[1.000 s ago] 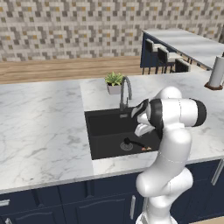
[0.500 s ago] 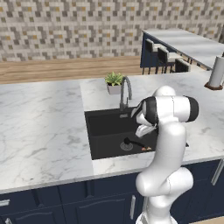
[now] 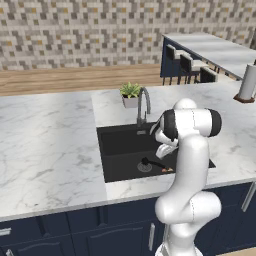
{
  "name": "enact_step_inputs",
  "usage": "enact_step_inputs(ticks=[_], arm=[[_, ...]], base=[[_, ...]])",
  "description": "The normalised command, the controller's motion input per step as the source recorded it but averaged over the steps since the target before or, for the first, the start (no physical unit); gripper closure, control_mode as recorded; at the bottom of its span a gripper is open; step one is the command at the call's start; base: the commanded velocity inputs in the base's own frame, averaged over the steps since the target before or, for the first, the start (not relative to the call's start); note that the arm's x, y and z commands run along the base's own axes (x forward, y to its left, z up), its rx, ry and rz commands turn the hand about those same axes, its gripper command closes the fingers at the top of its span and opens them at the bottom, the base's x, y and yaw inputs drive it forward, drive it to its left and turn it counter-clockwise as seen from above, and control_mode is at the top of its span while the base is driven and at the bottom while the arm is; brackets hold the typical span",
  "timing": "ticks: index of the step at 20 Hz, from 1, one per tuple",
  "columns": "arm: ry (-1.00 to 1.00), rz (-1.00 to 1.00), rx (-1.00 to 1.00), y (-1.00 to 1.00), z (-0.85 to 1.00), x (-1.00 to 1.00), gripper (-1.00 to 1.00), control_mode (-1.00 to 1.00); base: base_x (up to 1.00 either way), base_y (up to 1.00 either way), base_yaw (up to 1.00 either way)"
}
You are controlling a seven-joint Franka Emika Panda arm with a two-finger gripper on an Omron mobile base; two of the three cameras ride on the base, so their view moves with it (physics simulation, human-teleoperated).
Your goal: Pick up the dish brush and bar soap from the sink, and place them back in the cabinet, and close the cabinet door.
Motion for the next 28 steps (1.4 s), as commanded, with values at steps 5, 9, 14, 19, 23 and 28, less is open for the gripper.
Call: enact_step_inputs(ticks=[5,9,14,19,23,28], arm=[[0.00,0.03,0.00,0.00,-0.16,0.14,-1.00,-1.00],[0.00,0.02,0.00,0.00,-0.15,0.04,-1.00,-1.00],[0.01,0.01,0.00,0.00,-0.23,0.02,-1.00,-1.00],[0.03,0.01,0.00,0.00,-0.22,0.00,-1.00,-1.00],[0.04,0.00,0.00,0.00,-0.19,0.00,-1.00,-1.00],[0.05,0.00,0.00,0.03,-0.17,0.00,-1.00,-1.00]], base=[[0.00,0.00,0.00],[0.00,0.00,0.00],[0.00,0.00,0.00],[0.00,0.00,0.00],[0.00,0.00,0.00],[0.00,0.00,0.00]])
